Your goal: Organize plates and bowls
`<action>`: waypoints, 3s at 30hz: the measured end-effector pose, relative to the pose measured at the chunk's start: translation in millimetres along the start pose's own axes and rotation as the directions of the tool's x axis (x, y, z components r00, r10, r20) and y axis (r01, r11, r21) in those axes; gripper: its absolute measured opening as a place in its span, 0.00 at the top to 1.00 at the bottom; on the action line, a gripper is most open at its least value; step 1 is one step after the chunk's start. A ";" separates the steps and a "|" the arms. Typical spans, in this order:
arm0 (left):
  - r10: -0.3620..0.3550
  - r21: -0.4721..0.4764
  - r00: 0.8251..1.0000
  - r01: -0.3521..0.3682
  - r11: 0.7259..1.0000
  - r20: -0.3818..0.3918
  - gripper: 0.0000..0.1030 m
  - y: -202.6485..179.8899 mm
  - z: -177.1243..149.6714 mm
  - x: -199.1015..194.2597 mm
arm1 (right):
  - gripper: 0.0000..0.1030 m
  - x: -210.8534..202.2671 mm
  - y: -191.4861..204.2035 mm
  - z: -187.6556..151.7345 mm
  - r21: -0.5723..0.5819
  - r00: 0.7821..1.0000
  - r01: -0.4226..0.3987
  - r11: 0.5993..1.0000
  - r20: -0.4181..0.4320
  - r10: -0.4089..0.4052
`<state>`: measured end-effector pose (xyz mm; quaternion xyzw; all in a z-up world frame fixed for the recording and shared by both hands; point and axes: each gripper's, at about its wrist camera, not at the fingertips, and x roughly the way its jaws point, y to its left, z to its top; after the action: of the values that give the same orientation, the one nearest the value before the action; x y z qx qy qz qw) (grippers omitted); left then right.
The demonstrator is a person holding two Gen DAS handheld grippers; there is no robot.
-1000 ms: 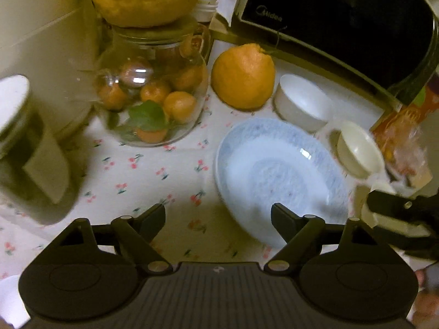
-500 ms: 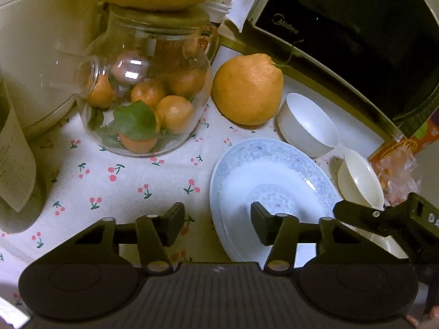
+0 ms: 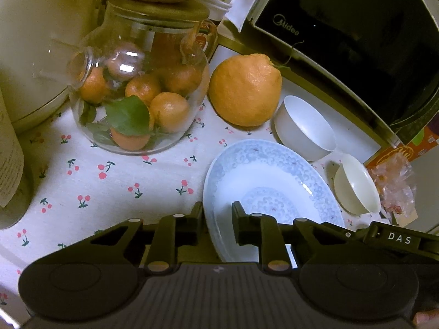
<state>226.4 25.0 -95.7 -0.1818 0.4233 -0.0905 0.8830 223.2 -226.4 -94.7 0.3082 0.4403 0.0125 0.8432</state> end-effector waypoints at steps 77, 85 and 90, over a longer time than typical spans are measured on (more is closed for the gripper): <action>0.117 0.331 0.989 -0.081 0.940 -0.090 0.24 -28.1 -48.7 -60.3 | 0.27 -76.9 -25.4 -35.8 -0.080 0.993 0.086 0.993 -0.073 -0.092; 0.088 0.368 0.990 -0.042 0.929 -0.111 0.06 -32.1 -55.7 -88.8 | 0.13 -101.1 -18.6 -45.5 -0.107 0.995 0.064 0.992 -0.074 -0.072; 0.061 0.362 0.991 -0.013 0.932 -0.121 0.03 -28.4 -60.4 -107.0 | 0.11 -116.8 -13.3 -56.5 -0.140 0.995 0.060 0.988 -0.075 -0.071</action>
<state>112.2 17.8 -42.7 -0.0028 0.4597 -0.1616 0.8732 106.1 -242.5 -39.8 0.2340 0.4814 0.0274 0.8443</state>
